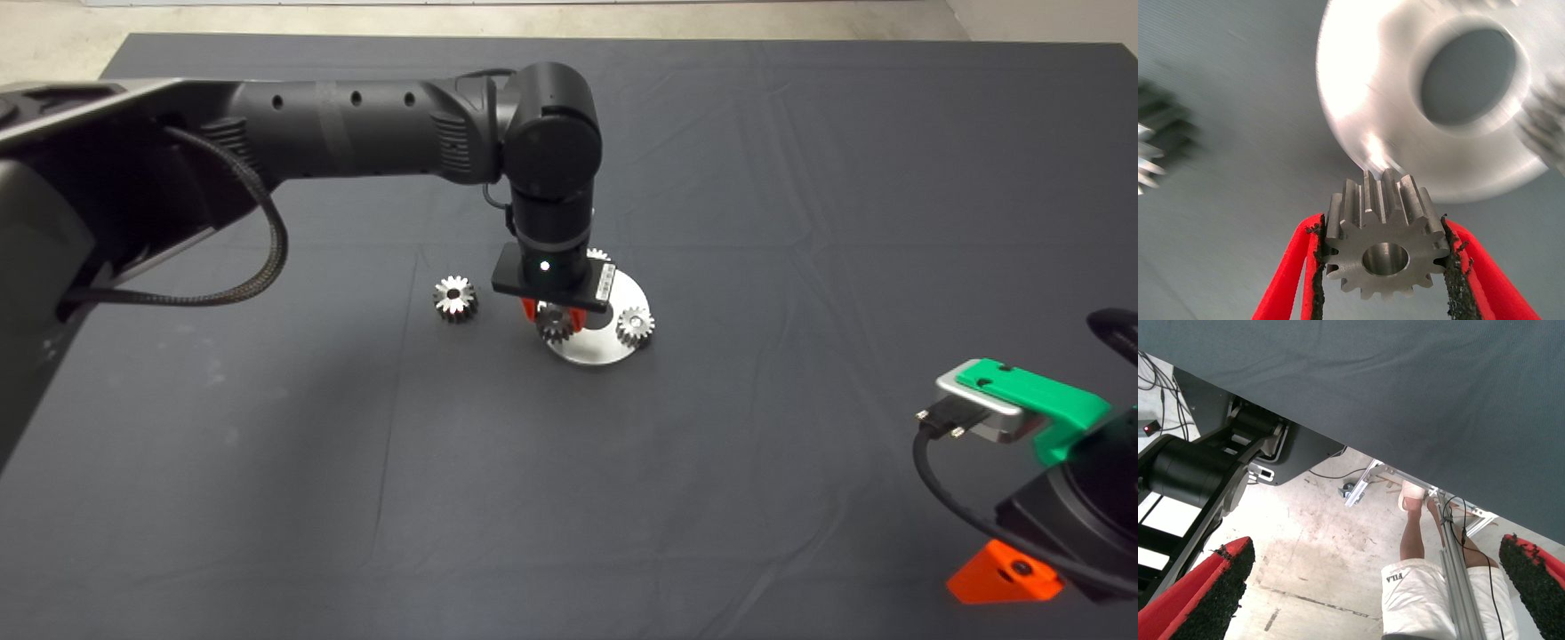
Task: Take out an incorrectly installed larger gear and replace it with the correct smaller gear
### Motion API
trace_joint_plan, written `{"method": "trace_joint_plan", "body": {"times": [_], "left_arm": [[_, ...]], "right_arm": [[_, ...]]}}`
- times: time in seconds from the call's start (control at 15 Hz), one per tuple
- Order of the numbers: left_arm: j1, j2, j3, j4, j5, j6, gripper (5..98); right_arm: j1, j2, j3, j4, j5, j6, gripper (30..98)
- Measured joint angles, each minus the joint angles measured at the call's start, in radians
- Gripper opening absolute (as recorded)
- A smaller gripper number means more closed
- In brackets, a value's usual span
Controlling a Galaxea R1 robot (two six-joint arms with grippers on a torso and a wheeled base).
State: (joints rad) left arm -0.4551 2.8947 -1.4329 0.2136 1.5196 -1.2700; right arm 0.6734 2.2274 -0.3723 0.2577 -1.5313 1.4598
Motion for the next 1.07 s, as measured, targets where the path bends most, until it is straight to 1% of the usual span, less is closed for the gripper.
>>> {"method": "trace_joint_plan", "body": {"times": [0.07,0.2,0.27,0.67,1.07], "left_arm": [[0.0,0.005,-0.024,0.0,0.0,0.005,35.4],[0.0,0.014,-0.057,-0.001,-0.003,0.045,35.4],[0.0,0.014,-0.068,0.0,-0.005,0.051,35.4],[0.0,0.015,-0.08,-0.001,-0.005,0.055,35.3],[0.0,0.014,-0.053,-0.001,-0.005,0.053,35.3]], "right_arm": [[0.0,0.0,0.0,0.0,0.0,0.0,96.8],[0.0,0.0,0.0,0.0,0.0,0.0,96.8],[0.0,0.0,0.0,0.0,0.0,0.0,96.8],[0.0,0.0,0.0,0.0,0.0,0.0,96.8],[0.0,0.0,0.0,0.0,0.0,0.0,96.8]]}}
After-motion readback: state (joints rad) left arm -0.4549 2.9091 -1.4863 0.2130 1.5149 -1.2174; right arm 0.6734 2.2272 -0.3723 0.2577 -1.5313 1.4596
